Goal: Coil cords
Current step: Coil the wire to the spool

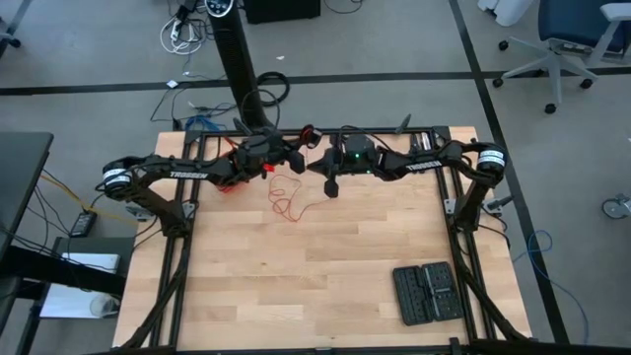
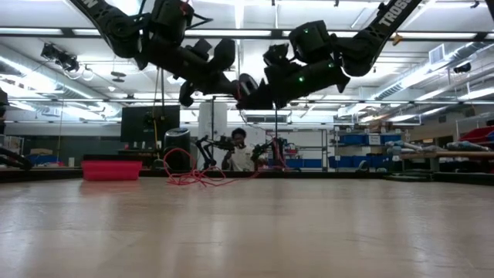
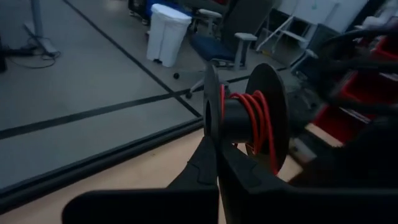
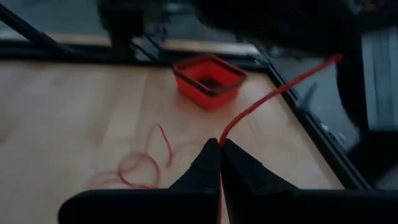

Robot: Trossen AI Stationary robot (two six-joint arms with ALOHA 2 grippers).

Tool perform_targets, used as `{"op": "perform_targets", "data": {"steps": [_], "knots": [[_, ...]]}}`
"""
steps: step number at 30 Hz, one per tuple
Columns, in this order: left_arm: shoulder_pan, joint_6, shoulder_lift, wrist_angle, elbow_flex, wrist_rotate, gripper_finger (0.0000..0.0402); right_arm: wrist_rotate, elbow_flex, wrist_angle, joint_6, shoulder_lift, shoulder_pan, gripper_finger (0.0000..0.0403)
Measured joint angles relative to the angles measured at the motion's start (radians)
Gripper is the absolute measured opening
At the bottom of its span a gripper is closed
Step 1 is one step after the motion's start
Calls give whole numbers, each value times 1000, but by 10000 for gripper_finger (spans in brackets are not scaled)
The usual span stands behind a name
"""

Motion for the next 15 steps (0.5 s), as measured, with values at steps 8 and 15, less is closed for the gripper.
{"op": "perform_targets", "data": {"steps": [8, 15], "knots": [[0, 102, -1, 30, 0, 167, 1, 107, 0, -156, -3, -2, -57, 1], [3, 278, -1, -19, 0, 285, 1, 93, 1, -206, 14, -3, -91, 6]]}}
